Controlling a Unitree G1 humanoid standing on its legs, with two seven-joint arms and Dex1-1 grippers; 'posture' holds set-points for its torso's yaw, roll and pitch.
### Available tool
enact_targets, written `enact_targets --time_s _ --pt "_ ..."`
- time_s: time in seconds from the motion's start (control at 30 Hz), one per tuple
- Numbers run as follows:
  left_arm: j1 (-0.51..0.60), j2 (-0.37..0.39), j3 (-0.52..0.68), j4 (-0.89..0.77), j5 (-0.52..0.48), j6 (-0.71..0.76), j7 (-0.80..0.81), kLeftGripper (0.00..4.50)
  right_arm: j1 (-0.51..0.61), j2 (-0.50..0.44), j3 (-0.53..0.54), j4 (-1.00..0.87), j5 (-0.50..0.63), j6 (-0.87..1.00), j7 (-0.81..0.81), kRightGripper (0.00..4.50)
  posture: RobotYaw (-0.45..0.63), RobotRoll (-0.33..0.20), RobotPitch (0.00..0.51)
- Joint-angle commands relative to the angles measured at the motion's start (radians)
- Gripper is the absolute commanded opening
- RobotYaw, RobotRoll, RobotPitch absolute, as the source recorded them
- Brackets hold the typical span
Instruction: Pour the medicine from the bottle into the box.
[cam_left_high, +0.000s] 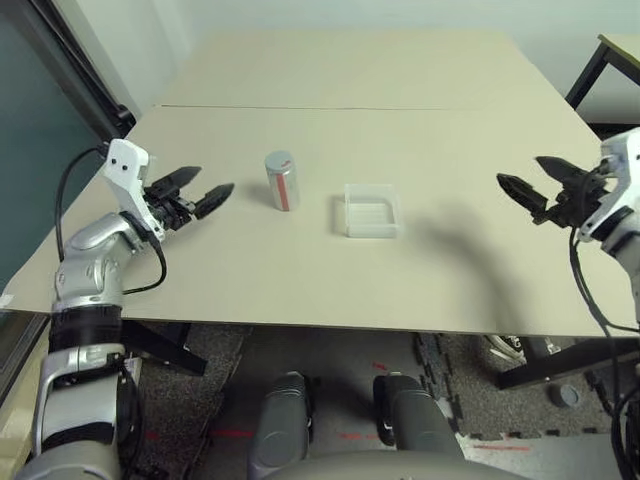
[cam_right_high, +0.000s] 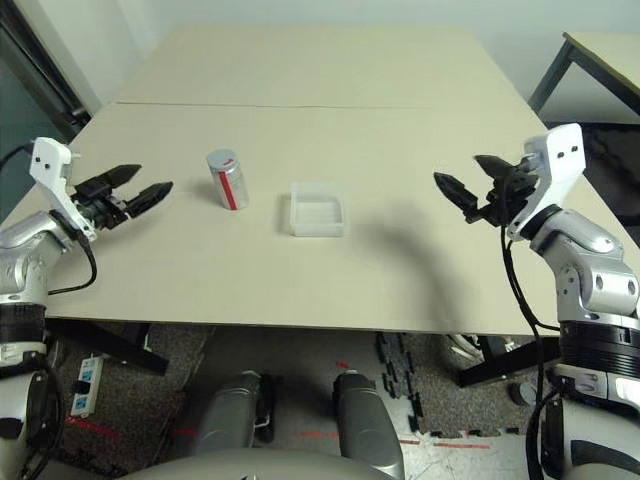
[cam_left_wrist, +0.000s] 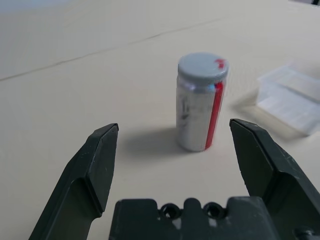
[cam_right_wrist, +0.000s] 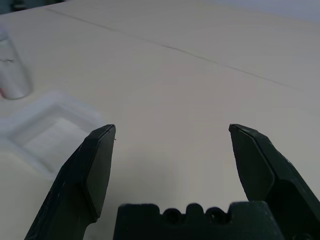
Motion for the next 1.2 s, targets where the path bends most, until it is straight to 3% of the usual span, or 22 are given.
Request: enact_targets --time_s 0.03,0.6,1.2 --pt "0.005 -0.032 -0.036 -0.012 0.013 0.007 0.034 4.46 -0.017 0.025 0.032 -0.045 0.008 0.032 -0.016 4.50 0.02 0.000 0.104" --pt "-0.125 -0.124 -0.142 0.229 0.103 -0.129 0.044 4.46 -0.036 0.073 0.085 -0.112 0.006 0.066 -0.032 4.50 -0.03 0.000 0.100" --pt "-0.190 -0.184 -0.165 0.373 0.153 -0.232 0.078 4.46 -0.046 0.099 0.086 -0.117 0.003 0.056 -0.046 4.50 -0.05 0.000 0.095"
